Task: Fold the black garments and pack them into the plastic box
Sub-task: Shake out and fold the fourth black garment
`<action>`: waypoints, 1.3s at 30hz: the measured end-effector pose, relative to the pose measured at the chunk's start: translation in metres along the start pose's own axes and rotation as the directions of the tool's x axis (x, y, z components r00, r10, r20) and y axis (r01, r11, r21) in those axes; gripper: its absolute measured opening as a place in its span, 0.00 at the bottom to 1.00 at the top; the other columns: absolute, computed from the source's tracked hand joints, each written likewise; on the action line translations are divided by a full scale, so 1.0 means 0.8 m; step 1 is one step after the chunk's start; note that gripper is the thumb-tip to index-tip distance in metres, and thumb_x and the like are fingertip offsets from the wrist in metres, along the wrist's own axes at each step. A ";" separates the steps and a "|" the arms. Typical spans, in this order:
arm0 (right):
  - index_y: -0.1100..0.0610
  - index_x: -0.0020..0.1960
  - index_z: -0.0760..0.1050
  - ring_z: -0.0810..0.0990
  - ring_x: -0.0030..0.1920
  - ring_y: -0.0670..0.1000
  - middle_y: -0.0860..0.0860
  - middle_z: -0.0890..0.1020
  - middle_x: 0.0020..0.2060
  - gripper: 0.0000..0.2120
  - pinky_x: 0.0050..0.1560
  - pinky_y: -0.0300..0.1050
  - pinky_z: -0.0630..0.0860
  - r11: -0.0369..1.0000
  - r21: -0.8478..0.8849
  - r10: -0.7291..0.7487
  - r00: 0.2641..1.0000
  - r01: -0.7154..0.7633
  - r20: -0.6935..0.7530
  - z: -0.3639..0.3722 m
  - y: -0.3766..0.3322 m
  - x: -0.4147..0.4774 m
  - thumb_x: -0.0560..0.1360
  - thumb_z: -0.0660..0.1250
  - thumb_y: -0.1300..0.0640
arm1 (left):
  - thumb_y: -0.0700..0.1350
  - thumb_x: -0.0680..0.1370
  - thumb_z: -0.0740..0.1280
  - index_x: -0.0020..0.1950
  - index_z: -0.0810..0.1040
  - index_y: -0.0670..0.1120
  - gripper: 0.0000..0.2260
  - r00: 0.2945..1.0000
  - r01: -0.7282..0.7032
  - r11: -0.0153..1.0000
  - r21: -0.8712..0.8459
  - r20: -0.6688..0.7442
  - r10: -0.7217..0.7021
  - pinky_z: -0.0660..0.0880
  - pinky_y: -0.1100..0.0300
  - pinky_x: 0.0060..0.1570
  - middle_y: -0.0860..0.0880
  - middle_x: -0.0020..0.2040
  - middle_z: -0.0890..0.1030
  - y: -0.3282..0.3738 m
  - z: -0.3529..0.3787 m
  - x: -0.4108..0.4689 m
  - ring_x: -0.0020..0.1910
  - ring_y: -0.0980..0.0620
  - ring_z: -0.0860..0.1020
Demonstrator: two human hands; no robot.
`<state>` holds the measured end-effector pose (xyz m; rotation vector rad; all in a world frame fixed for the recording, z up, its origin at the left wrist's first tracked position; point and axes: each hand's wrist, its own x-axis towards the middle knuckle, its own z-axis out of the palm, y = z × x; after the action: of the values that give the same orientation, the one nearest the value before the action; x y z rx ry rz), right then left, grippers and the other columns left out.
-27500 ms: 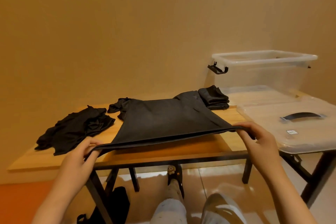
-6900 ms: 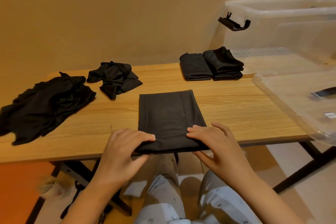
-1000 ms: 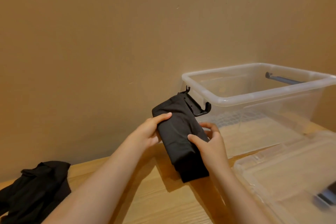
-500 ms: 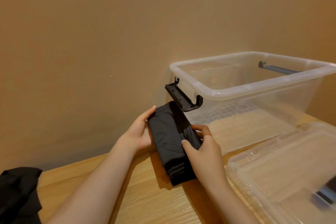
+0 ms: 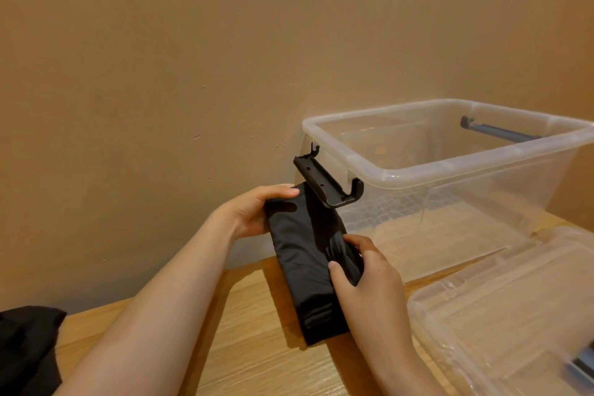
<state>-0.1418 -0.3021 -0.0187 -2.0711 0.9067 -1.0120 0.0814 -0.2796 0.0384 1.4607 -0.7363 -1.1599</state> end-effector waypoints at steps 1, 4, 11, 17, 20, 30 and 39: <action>0.49 0.66 0.71 0.75 0.53 0.41 0.44 0.78 0.56 0.19 0.50 0.30 0.71 1.000 -0.006 0.001 1.000 -0.001 0.002 0.001 0.001 0.000 0.76 0.68 0.53 | 0.47 0.63 0.78 0.62 0.78 0.47 0.28 0.999 0.001 0.994 0.107 0.040 -0.005 0.76 0.54 0.55 0.43 0.61 0.80 0.008 -0.001 0.002 0.58 0.45 0.79; 0.49 0.67 0.71 0.76 0.56 0.42 0.44 0.77 0.58 0.19 0.53 0.32 0.72 1.000 -0.022 0.003 1.000 -0.003 0.011 0.002 0.001 0.001 0.76 0.67 0.52 | 0.42 0.69 0.76 0.66 0.70 0.52 0.28 0.999 -0.026 0.875 0.483 0.052 0.000 0.74 0.56 0.60 0.51 0.65 0.74 0.030 0.010 0.007 0.61 0.51 0.75; 0.49 0.68 0.68 0.72 0.52 0.40 0.44 0.75 0.61 0.19 0.52 0.29 0.68 0.998 -0.068 -0.015 1.000 0.016 0.020 0.002 0.002 0.000 0.78 0.65 0.51 | 0.47 0.70 0.77 0.66 0.72 0.49 0.27 0.988 -0.136 0.665 0.735 0.051 0.146 0.66 0.52 0.70 0.51 0.65 0.75 0.035 0.029 0.025 0.65 0.52 0.72; 0.48 0.68 0.68 0.74 0.56 0.41 0.44 0.74 0.62 0.19 0.53 0.30 0.68 0.996 -0.087 0.001 0.999 0.002 0.038 0.001 0.000 0.000 0.78 0.65 0.51 | 0.44 0.71 0.76 0.59 0.76 0.51 0.19 0.979 -0.197 0.707 0.679 0.095 0.182 0.71 0.56 0.64 0.51 0.58 0.80 0.034 0.034 0.028 0.58 0.54 0.77; 0.47 0.67 0.68 0.74 0.55 0.42 0.43 0.74 0.61 0.19 0.53 0.31 0.68 0.995 -0.104 -0.001 0.999 0.005 0.041 0.002 -0.001 0.000 0.78 0.65 0.50 | 0.42 0.71 0.75 0.57 0.75 0.50 0.17 0.984 -0.175 0.754 0.634 0.086 0.156 0.73 0.54 0.63 0.48 0.58 0.80 0.034 0.031 0.028 0.58 0.51 0.78; 0.51 0.62 0.74 0.79 0.45 0.45 0.44 0.79 0.54 0.14 0.40 0.32 0.70 0.957 -0.271 -0.144 0.983 0.108 -0.116 0.001 -0.006 -0.006 0.77 0.65 0.54 | 0.41 0.75 0.72 0.59 0.76 0.47 0.14 0.931 -0.289 0.733 0.616 0.002 0.366 0.76 0.58 0.57 0.51 0.55 0.81 0.006 0.038 0.037 0.58 0.51 0.79; 0.50 0.58 0.79 0.71 0.67 0.44 0.45 0.78 0.62 0.17 0.68 0.40 0.66 0.836 -0.292 -0.443 0.885 0.465 0.143 0.010 -0.015 -0.010 0.77 0.55 0.49 | 0.49 0.81 0.63 0.71 0.69 0.56 0.19 0.858 -0.334 0.493 0.803 0.042 0.513 0.51 0.58 0.75 0.60 0.72 0.63 -0.057 0.041 -0.047 0.74 0.63 0.55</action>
<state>-0.1355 -0.2870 -0.0161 -2.6659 0.5740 -1.0720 0.0317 -0.2470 0.0065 1.9124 -1.4971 -0.2272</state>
